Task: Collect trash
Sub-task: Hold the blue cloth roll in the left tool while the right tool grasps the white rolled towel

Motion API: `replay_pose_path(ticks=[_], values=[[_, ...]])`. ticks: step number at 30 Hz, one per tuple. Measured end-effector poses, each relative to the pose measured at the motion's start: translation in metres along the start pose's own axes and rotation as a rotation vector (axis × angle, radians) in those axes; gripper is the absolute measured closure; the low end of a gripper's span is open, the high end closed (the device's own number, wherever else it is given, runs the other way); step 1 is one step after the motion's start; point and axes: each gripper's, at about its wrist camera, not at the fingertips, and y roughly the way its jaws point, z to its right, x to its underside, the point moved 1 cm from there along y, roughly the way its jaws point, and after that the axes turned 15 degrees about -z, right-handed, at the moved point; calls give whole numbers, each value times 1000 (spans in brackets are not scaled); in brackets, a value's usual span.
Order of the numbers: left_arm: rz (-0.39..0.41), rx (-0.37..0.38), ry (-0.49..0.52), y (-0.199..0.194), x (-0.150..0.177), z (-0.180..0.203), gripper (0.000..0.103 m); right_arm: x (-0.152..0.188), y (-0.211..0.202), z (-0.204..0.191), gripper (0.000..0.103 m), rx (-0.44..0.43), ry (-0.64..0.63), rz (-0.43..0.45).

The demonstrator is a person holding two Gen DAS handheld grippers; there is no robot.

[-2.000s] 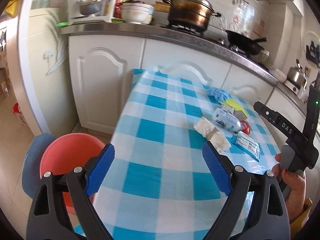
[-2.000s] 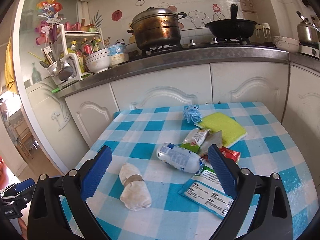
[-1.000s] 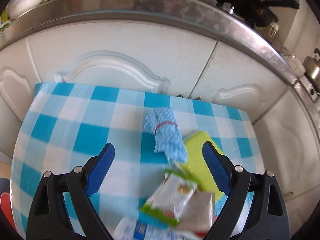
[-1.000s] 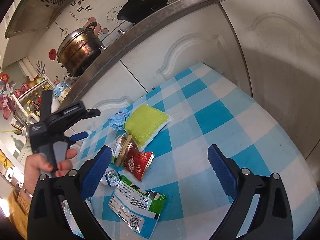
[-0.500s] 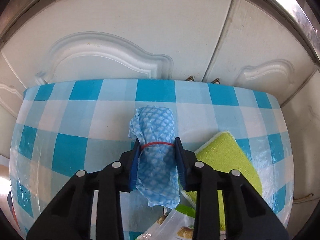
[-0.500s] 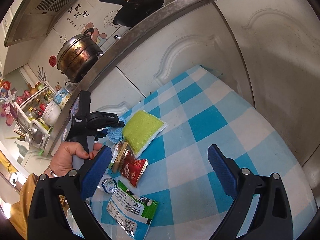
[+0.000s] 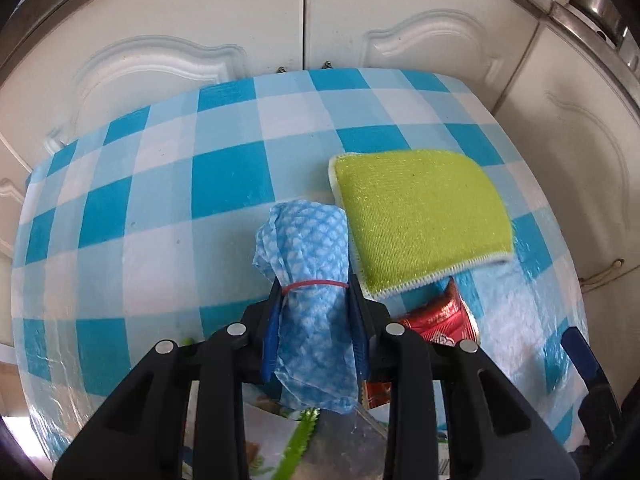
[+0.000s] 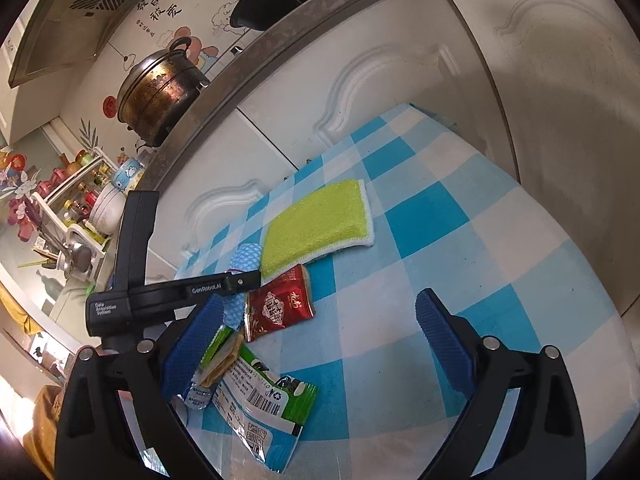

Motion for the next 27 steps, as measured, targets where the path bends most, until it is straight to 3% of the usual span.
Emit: replay_pose_path(ticks=[7, 17, 21, 27], values=[[104, 67, -56, -28, 20, -16, 74, 5, 13, -13, 7, -13, -57, -59], [222, 157, -167, -81, 67, -56, 74, 30, 44, -73, 7, 4, -329, -187], [231, 174, -199, -88, 97, -75, 74, 46, 54, -94, 7, 177, -491, -224], [214, 191, -243, -85, 147, -101, 74, 56, 64, -93, 7, 278, -590, -289]])
